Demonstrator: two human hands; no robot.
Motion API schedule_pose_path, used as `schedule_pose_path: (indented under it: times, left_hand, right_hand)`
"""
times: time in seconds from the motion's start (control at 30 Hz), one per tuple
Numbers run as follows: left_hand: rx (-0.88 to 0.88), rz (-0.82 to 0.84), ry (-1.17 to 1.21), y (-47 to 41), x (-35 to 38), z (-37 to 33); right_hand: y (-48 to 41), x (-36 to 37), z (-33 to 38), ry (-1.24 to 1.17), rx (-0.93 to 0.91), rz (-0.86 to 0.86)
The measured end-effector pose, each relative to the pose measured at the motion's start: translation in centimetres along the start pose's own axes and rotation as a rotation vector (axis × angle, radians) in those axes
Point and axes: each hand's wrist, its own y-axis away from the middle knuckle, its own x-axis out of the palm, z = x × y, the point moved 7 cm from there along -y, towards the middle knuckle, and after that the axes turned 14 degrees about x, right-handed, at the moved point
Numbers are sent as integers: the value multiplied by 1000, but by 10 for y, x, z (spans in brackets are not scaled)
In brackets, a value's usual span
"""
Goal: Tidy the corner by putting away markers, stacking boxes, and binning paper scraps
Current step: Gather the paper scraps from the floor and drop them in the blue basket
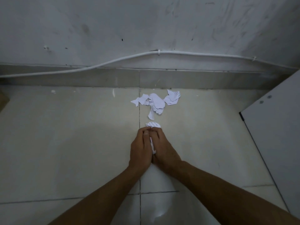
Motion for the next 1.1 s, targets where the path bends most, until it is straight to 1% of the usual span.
schedule_pose_path:
  times: [0.07,0.13,0.2,0.27,0.4,0.53,0.7,0.83,0.97,1.1]
  left_hand:
    - [-79,-51,82,-8,-8,-5]
    - [-146,-69,122,-17,-18,-9]
    - [-250,-155,183,-25,-35,-8]
    - [-307,-236,274,-32,-53,-12]
    - [-286,-290,405,-44,-95,-35]
    - [-251,-367,472,-44,-149,-59]
    - [-261,-603,497,-31,-241,-74]
    - [-193,-749,506,-13,-317,-90]
    - [-133,-941,523,17,-386,-108]
    - [-95,-1038,541,52,-441,-121]
  right_hand:
    - [-10,-3,8,-48,15,1]
    - [-17,-6,27,-65,-29,-24]
    - [-24,-7,47,-146,-79,-28]
    - [-33,-8,65,-216,-110,-36]
    - [-44,-12,118,-249,-187,-30]
    - [-53,0,175,-272,-293,2]
    - [-54,27,263,-287,-460,68]
    - [-39,48,341,-296,-605,138]
    - [-20,76,411,-277,-756,198]
    - [10,99,471,-307,-887,243]
